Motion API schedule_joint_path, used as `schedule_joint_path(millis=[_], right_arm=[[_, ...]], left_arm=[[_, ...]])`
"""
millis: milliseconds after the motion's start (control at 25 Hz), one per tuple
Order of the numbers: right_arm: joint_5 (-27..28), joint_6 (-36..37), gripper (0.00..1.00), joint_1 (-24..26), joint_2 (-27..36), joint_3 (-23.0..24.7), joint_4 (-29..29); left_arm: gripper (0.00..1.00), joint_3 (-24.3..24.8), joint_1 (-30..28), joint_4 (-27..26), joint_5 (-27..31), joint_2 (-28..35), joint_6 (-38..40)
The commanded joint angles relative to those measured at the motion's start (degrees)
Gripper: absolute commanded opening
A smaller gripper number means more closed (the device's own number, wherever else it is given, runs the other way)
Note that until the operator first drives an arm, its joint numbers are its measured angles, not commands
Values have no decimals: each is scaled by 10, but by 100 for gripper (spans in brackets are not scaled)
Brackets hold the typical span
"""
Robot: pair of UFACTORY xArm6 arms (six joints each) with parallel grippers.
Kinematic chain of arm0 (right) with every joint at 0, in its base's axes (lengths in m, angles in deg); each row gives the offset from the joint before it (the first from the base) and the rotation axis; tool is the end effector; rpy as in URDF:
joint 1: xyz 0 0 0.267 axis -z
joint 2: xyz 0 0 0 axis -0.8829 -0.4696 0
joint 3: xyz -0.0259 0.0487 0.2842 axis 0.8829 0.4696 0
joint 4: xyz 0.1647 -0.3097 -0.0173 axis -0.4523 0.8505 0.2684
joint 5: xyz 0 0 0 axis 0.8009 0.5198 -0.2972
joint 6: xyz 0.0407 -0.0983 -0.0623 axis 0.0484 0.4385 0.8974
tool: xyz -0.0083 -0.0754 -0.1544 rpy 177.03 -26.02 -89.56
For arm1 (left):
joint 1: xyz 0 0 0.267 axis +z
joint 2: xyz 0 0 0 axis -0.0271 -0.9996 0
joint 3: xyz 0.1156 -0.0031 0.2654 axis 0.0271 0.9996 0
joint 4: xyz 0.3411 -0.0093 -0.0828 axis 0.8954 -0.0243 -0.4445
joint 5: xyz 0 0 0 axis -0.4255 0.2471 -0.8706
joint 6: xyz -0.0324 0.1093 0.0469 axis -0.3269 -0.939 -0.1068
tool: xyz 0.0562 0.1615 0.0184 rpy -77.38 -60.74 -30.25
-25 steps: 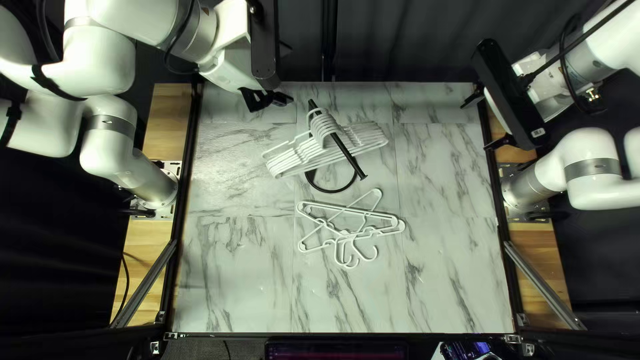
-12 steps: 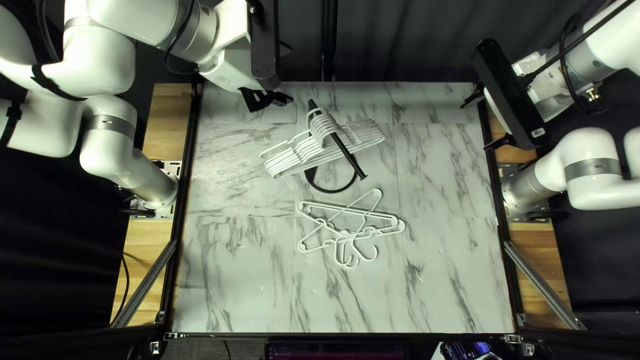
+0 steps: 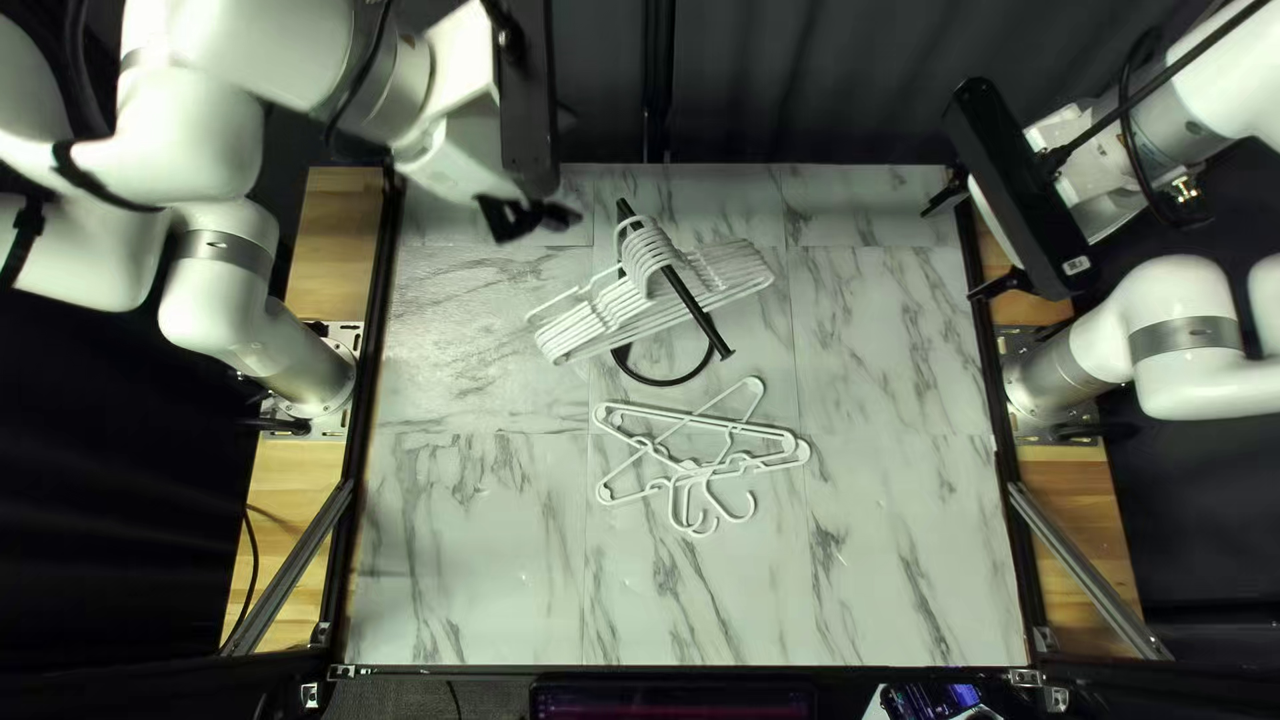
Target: Remove hangers from rack and place onto table
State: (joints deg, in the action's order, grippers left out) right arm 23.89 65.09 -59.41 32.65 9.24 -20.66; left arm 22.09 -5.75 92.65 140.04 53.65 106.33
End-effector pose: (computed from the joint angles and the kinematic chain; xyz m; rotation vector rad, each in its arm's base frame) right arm 0.2936 -0.0017 0.3741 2.9650 0.6873 0.5427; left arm 0.4002 0.0065 0.4468 -2.8432 -0.1490 -0.8916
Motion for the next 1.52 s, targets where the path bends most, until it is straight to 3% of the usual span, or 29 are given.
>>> schedule_joint_path(millis=[40,240,440,840,1040,1280,1520], right_arm=[[0,0,100,0,0,0,0],[0,0,100,0,0,0,0],[0,0,100,0,0,0,0],[0,0,100,0,0,0,0],[0,0,100,0,0,0,0],[0,0,100,0,0,0,0],[0,0,100,0,0,0,0]], left_arm=[[100,21,-72,31,34,-7,122],[100,5,-138,36,44,-80,246],[100,58,-179,55,7,-66,370],[100,56,-170,42,6,-74,371],[100,10,-157,18,71,-117,428],[100,14,-157,14,71,-114,431],[100,43,-139,20,24,-134,391]])
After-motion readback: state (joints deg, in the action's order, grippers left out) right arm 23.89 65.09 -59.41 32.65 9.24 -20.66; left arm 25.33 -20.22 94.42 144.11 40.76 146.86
